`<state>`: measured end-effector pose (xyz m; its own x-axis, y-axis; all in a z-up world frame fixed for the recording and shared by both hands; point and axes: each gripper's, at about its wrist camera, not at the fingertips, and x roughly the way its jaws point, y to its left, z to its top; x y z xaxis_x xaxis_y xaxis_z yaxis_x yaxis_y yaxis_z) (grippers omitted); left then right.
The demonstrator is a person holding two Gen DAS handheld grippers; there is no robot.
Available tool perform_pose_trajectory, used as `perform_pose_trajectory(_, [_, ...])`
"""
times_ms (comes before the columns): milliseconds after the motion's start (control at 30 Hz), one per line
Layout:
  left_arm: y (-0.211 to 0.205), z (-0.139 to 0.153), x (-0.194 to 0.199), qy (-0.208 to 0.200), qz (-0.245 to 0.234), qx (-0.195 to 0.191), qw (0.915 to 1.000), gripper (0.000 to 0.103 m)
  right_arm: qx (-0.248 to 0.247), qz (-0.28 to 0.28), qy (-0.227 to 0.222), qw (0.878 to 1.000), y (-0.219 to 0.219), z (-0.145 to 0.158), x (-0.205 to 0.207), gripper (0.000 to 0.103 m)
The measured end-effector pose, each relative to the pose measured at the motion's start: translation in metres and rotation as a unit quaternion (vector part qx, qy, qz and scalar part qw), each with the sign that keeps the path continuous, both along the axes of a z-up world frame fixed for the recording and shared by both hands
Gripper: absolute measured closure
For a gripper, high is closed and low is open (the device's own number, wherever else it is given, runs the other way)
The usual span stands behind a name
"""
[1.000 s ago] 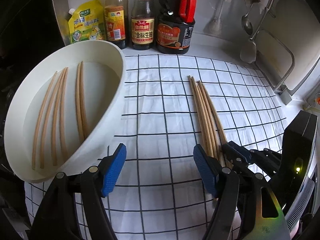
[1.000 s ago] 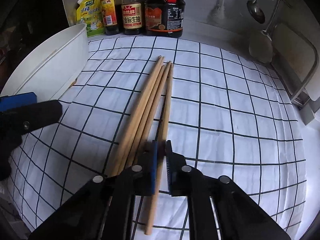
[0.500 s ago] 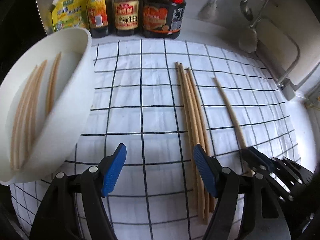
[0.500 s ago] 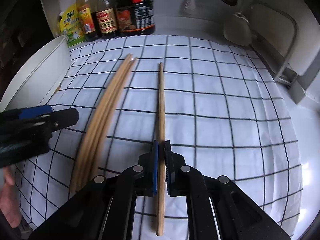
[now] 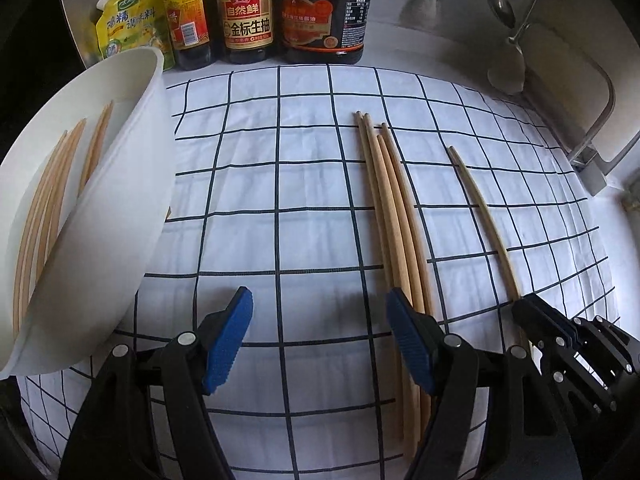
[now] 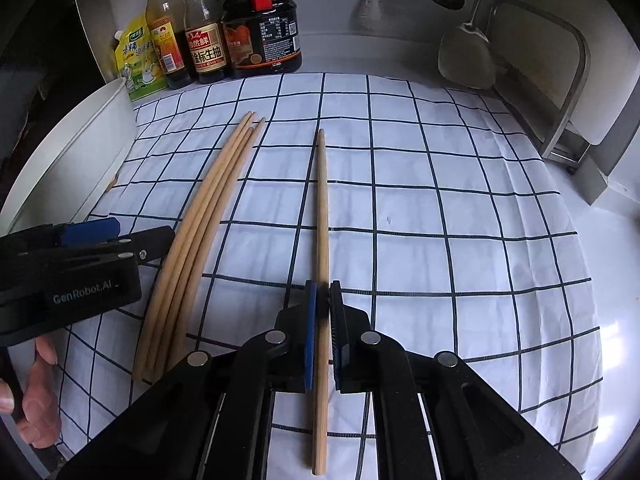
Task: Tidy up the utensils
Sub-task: 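Grasp another chopstick with the left tool while the right tool holds its own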
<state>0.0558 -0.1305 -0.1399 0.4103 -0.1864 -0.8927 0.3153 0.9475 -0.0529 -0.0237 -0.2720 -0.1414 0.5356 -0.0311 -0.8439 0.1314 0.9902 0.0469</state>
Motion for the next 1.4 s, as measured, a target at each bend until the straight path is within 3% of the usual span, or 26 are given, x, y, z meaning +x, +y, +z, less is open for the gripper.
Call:
perform_pose_trajectory(100, [-0.001, 0.0, 0.0, -0.003, -0.002, 0.004, 1.0, 0.033, -0.001, 0.001, 0.001, 1.0, 0.0, 0.0, 0.001, 0.094])
perform_pose_trajectory(233, [-0.005, 0.0, 0.0, -0.002, -0.011, 0.005, 0.9999, 0.032, -0.003, -0.002, 0.001, 1.0, 0.0, 0.001, 0.003, 0.084])
perform_pose_trajectory(567, [-0.009, -0.005, 0.003, -0.007, -0.005, 0.025, 0.9997, 0.027, -0.008, -0.009, 0.004, 1.0, -0.001, 0.0, 0.004, 0.083])
perform_pose_trajectory(767, [-0.01, -0.006, 0.011, -0.011, 0.002, 0.027, 0.9996, 0.026, -0.028, 0.004, 0.004, 1.0, 0.006, -0.002, 0.011, 0.077])
perform_pose_trajectory(867, [-0.01, -0.006, 0.011, -0.013, 0.003, 0.025, 0.9996, 0.035, -0.039, 0.009, 0.005, 0.999, 0.01, -0.002, 0.015, 0.076])
perform_pose_trajectory(967, [-0.012, -0.005, 0.008, -0.018, -0.005, 0.024, 0.9995, 0.052, -0.049, 0.013, 0.005, 0.999, 0.012, -0.002, 0.016, 0.077])
perform_pose_trajectory(1133, [-0.014, -0.002, 0.003, -0.019, -0.016, 0.018, 0.9995, 0.095, -0.044, 0.032, 0.007, 0.998, 0.017, -0.002, 0.017, 0.095])
perform_pose_trajectory(1400, [-0.002, 0.006, -0.004, -0.009, -0.024, -0.007, 0.9997, 0.096, -0.009, 0.022, 0.003, 1.0, 0.013, 0.001, 0.012, 0.097])
